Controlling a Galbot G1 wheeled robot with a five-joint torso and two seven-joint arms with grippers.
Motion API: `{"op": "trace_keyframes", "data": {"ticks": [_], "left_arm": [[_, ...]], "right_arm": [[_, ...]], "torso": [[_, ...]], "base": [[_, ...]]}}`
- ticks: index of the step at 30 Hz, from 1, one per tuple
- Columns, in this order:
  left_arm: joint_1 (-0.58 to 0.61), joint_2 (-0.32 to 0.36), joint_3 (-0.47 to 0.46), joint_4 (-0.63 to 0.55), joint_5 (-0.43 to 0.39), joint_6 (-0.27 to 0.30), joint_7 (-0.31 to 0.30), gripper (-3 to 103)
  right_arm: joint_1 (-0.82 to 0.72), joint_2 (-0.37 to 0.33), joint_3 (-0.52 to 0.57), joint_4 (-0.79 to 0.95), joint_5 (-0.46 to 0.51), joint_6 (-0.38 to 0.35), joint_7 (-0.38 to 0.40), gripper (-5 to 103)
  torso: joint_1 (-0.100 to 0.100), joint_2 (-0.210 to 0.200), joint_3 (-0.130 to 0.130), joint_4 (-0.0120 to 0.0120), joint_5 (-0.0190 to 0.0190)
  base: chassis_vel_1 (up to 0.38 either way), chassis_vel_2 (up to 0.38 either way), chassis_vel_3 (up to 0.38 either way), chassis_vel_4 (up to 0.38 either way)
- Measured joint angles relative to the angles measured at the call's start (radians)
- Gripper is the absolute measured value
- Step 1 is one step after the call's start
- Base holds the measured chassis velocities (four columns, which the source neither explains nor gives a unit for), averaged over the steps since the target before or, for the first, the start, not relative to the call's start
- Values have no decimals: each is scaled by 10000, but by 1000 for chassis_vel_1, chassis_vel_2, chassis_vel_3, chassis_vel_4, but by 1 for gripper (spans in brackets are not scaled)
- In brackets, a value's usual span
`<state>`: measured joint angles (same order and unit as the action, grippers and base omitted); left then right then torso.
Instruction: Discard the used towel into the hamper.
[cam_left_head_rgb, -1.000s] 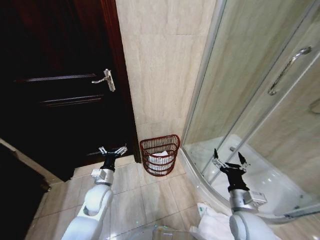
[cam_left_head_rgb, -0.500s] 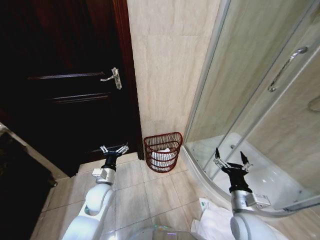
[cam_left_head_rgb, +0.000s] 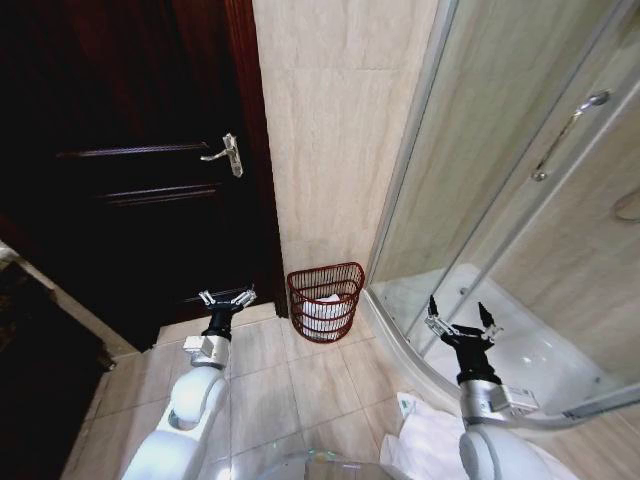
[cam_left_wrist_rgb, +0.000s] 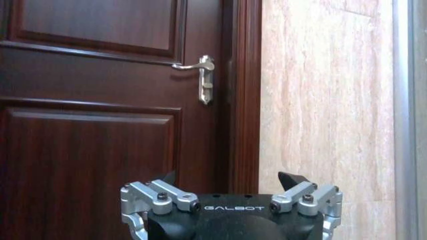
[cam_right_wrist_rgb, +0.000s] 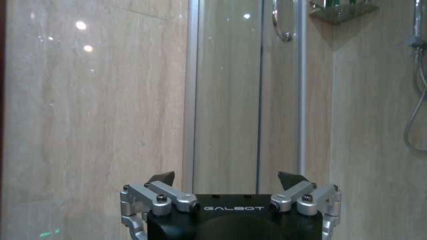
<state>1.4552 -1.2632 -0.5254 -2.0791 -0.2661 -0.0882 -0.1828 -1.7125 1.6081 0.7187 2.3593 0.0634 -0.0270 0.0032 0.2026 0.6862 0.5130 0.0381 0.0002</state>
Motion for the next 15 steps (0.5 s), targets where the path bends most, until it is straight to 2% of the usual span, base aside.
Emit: {"op": "trace_keyframes", "data": {"ticks": [8,15], "left_arm": [[-34,-6,92,-2,73,44,-89,100],[-134,8,227,17,131,56,-156,100]], "right_arm": [[86,0,-13,-157,34,91,110,100],[89,0,-16,-129,58,119,163,100]], "torso": [[-10,5,-6,2,-3],[3,1,1,2,-1]], "base": [[166,-176,-173,167],[-30,-15,-11,-13]]}}
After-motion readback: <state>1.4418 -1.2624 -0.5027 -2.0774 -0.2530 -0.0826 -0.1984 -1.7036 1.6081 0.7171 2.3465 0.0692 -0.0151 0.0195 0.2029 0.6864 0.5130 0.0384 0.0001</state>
